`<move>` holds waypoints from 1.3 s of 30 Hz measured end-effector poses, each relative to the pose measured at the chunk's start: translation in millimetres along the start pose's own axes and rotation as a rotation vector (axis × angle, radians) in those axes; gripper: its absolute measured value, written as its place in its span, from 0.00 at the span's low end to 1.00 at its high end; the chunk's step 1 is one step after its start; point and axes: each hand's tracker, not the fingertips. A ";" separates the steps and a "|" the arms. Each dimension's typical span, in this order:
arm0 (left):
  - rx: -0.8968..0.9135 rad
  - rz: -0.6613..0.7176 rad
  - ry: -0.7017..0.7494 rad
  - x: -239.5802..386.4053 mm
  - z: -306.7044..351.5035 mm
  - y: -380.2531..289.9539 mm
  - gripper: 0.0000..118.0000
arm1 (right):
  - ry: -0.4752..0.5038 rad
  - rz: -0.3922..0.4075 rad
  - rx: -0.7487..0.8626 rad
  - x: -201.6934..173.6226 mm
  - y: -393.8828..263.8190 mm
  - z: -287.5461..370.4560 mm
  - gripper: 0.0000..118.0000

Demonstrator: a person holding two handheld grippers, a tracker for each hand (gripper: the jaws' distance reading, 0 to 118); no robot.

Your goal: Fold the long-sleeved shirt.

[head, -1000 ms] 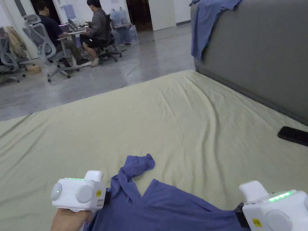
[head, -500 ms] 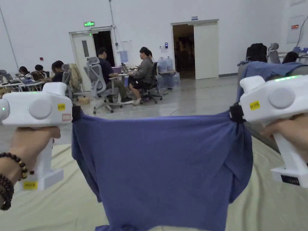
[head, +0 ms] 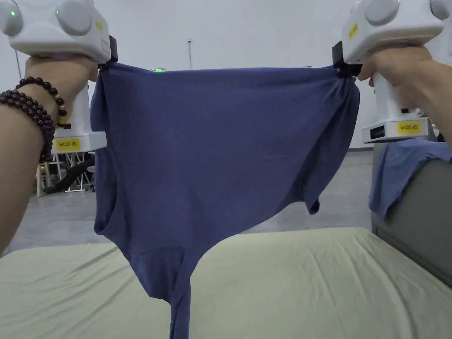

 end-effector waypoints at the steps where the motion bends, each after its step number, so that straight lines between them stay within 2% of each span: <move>1: 0.011 -0.002 0.003 0.9 0.3 6.4 0.02 | -0.004 -0.003 0.003 -0.7 0.5 -1.2 0.03; 6: 0.059 -0.017 -0.006 -4.1 -13.2 14.6 0.02 | -0.005 0.005 -0.008 -6.7 -12.4 -13.8 0.03; 10: 0.022 -0.018 -0.015 -11.1 -23.0 -16.7 0.02 | 0.022 -0.004 -0.053 -10.6 -47.2 -32.0 0.03; 17: -0.140 -0.020 -0.018 -22.6 -43.5 -132.0 0.02 | 0.053 0.006 -0.172 -21.5 -142.5 -64.2 0.03; 20: -0.223 -0.024 -0.016 -27.6 -44.8 -192.3 0.02 | 0.077 -0.026 -0.228 -21.8 -198.4 -69.0 0.03; 22: -0.258 0.006 -0.031 -32.1 -38.2 -225.9 0.02 | 0.075 -0.023 -0.275 -22.5 -233.1 -69.9 0.03; 25: -0.298 0.108 -0.057 -42.4 -32.6 -279.8 0.02 | 0.066 0.025 -0.335 -24.7 -287.0 -70.6 0.03; 27: -0.385 0.111 -0.042 -44.8 -30.8 -311.0 0.02 | 0.063 0.009 -0.378 -24.4 -318.4 -70.7 0.03; 28: -0.387 0.113 -0.051 -44.3 -27.4 -329.4 0.02 | 0.077 -0.017 -0.399 -22.0 -335.7 -79.7 0.03; 31: -0.427 0.159 -0.096 -38.1 4.3 -352.8 0.02 | 0.067 -0.016 -0.453 -20.0 -371.6 -77.0 0.03; 35: -0.441 0.099 -0.108 -37.0 37.1 -367.9 0.02 | 0.083 -0.023 -0.482 -10.8 -401.4 -55.2 0.03; 39: -0.423 0.025 -0.135 -44.1 82.5 -379.0 0.02 | 0.134 -0.009 -0.471 -3.9 -423.4 -4.6 0.03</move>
